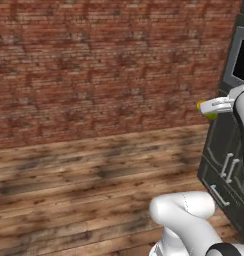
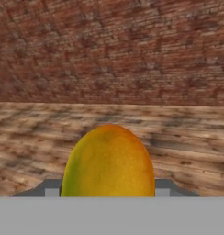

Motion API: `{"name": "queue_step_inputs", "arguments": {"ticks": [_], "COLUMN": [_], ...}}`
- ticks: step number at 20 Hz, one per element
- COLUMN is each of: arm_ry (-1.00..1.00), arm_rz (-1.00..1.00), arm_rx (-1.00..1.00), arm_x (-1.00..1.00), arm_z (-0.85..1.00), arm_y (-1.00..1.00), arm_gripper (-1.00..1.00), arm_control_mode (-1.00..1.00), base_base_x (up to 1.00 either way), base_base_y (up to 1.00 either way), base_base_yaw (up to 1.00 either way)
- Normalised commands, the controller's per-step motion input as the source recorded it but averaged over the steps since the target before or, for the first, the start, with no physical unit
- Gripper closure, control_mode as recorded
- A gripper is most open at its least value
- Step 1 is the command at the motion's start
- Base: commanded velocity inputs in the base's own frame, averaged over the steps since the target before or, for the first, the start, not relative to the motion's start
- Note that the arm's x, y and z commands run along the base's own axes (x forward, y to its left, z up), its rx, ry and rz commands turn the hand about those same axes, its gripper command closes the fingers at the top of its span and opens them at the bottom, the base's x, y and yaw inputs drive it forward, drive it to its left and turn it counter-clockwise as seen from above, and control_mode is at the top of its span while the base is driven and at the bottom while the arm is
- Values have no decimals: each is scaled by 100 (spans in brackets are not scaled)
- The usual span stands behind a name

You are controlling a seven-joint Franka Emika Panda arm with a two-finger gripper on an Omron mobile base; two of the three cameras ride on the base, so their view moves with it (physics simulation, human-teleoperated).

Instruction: Retrieve the mango and pear from the fridge and place them into the bowl on the dining table.

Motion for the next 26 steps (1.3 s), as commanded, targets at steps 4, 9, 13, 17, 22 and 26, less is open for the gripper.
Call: {"name": "queue_step_inputs", "arguments": {"ticks": [4, 9, 13, 17, 22, 26], "arm_ry": [0, 0, 0, 0, 0, 0], "arm_rz": [0, 0, 0, 0, 0, 0], "arm_rx": [0, 0, 0, 0, 0, 0], "arm_x": [0, 0, 0, 0, 0, 0], "arm_z": [0, 0, 0, 0, 0, 0], "arm_y": [0, 0, 0, 0, 0, 0], "arm_gripper": [100, 100, 100, 100, 100, 100], "arm_control_mode": [100, 100, 100, 100, 100, 100], "base_base_x": [-2, 19, 24, 15, 46, 97], "base_base_y": [32, 34, 39, 39, 35, 1], "base_base_yaw": [44, 36, 37, 42, 40, 29]}}
